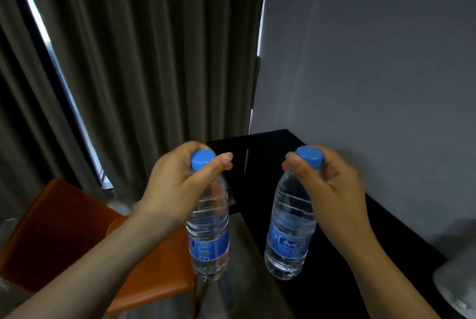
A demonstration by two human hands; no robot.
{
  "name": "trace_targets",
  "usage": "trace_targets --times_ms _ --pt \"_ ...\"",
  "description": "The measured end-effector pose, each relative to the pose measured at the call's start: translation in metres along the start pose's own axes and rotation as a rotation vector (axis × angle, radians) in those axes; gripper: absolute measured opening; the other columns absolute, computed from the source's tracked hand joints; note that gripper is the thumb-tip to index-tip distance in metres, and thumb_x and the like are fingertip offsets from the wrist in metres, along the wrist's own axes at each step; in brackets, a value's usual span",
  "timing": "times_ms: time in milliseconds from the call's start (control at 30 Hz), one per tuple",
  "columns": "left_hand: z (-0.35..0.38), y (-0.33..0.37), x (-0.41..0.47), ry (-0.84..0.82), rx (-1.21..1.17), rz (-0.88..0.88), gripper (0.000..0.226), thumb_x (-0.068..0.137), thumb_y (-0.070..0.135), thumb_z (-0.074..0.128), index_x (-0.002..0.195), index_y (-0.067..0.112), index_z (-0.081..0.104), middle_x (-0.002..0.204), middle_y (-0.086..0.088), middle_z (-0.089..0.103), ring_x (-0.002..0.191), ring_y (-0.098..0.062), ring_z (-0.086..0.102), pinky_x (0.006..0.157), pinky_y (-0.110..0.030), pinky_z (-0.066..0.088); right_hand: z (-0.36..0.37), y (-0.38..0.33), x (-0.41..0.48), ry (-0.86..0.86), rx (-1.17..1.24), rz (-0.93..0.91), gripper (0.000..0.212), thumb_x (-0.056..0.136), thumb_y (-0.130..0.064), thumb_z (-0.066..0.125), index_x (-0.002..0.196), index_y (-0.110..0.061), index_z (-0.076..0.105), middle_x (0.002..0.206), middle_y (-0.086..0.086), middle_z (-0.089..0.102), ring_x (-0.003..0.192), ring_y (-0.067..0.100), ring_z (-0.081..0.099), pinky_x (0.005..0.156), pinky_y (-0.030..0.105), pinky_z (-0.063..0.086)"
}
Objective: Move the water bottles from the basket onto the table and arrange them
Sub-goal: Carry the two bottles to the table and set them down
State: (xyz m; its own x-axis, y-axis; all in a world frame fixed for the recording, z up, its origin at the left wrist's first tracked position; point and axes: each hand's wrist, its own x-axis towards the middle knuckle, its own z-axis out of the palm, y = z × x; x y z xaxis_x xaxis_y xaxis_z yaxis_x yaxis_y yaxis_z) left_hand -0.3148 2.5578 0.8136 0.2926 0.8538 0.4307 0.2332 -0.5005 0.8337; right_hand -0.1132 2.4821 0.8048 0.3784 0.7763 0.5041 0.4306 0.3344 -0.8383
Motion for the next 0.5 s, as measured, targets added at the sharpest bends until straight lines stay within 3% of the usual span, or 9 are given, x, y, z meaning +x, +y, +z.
trace_targets --times_ms 200,400,500 --pt "0.003 -0.064 0.074 -0.125 0.026 0.084 0.036 0.073 0.056 0.056 0.076 0.020 0.062 0.070 0.012 0.067 0.063 -0.003 0.062 0.054 -0.014 0.046 0.040 0.043 0.045 0.052 -0.073 0.069 0.020 0.079 -0.044 0.067 0.085 -0.025 0.068 0.079 -0.006 0.070 0.072 0.003 0.066 0.062 0.009 0.048" --pt "0.014 -0.117 0.139 -0.266 0.000 0.124 0.051 0.079 0.064 0.057 0.081 0.014 0.061 0.074 -0.007 0.068 0.071 -0.017 0.066 0.063 -0.040 0.055 0.064 0.079 0.077 0.096 -0.147 0.174 0.024 0.077 -0.050 0.068 0.091 -0.031 0.070 0.089 -0.011 0.073 0.082 0.003 0.069 0.069 0.014 0.053" --pt "0.030 -0.141 0.164 -0.332 0.004 0.135 0.054 0.074 0.070 0.054 0.078 0.017 0.059 0.068 0.000 0.064 0.063 -0.009 0.062 0.055 -0.023 0.048 0.068 0.099 0.090 0.090 -0.169 0.257 0.028 0.073 -0.053 0.069 0.092 -0.033 0.069 0.089 -0.010 0.073 0.082 0.005 0.070 0.070 0.019 0.057"
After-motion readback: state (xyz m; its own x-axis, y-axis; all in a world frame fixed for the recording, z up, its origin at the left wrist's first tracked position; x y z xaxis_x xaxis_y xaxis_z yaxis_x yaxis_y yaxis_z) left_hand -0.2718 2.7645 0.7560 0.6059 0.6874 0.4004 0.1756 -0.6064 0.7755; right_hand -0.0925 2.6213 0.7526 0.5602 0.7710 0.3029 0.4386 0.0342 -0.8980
